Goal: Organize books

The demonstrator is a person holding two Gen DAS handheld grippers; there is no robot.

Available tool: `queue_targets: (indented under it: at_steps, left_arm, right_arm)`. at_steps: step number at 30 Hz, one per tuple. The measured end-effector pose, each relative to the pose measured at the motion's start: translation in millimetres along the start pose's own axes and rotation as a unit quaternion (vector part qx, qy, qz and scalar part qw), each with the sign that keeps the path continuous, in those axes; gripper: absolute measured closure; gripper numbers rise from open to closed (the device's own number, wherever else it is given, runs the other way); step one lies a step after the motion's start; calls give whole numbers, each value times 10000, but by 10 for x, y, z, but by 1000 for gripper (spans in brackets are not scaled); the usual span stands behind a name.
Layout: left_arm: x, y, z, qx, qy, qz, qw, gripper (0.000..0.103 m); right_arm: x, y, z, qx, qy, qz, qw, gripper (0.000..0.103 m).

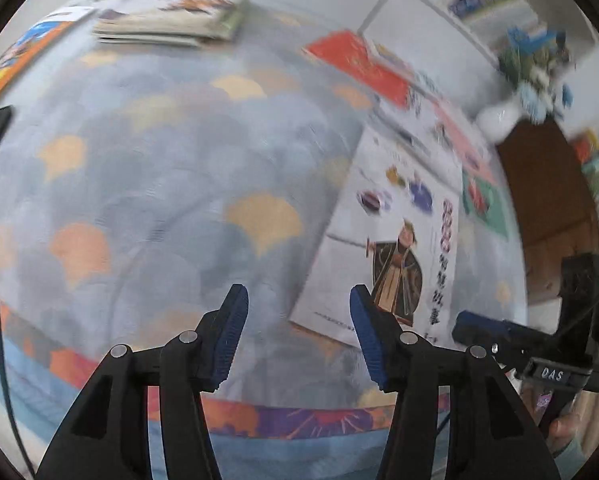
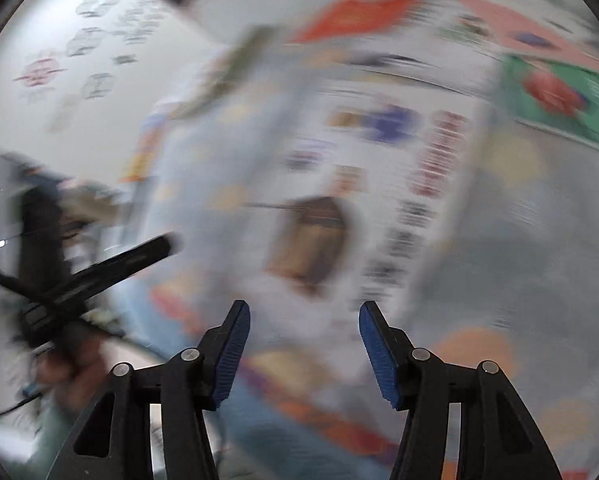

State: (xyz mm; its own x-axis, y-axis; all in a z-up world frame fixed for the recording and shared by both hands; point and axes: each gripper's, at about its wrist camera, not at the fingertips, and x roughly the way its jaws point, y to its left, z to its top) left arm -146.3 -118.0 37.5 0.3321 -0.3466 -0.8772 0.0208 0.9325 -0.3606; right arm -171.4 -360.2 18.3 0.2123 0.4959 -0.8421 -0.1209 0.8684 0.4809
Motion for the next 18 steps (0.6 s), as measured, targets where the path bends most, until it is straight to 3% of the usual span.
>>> queue_targets:
  at_steps: [1, 2, 4, 5, 7, 11, 13, 15, 16, 17, 18]
  left_arm:
    - [67, -85, 10, 97, 30, 57, 9999, 55]
    - [158, -139, 39, 197, 75, 134, 9997, 61]
    - [318, -175, 74, 282, 291, 232, 9989, 76]
    - [395, -185, 71, 316, 413, 239, 9984, 81]
    - [432, -205, 44, 344, 393, 228, 9984, 81]
    - [441, -166, 22, 256, 553, -180, 9980, 80]
    - [431, -47, 57, -133, 615, -557, 9965, 80]
    - [342, 144, 77, -739, 554, -1304, 9872, 80]
    - [278, 218, 76, -961, 486, -1752, 9786, 80]
    - [188, 277, 66, -1152, 400, -2345, 9644, 80]
    - [147, 292, 65, -1199, 370, -2592, 9576, 80]
  right_arm:
    - [20, -73, -15, 149, -88, -133, 9998, 48]
    - [11, -138, -23, 250, -192, -219, 9993, 48]
    - [-3, -236, -60, 356, -379, -450, 9976, 65]
    - [9, -249, -74, 347, -398, -544, 9971, 67]
    - [39, -251, -107, 315, -421, -561, 9970, 75]
    - [97, -267, -203, 220, -303, -279, 9989, 75]
    - [136, -229, -176, 141, -336, -325, 9988, 75]
    - [124, -325, -146, 351, -323, -58, 9988, 74]
    - [114, -421, -141, 576, -307, 188, 9977, 74]
    - [96, -531, -141, 794, -287, 442, 9954, 74]
    - [103, -625, -139, 996, -253, 690, 9923, 75]
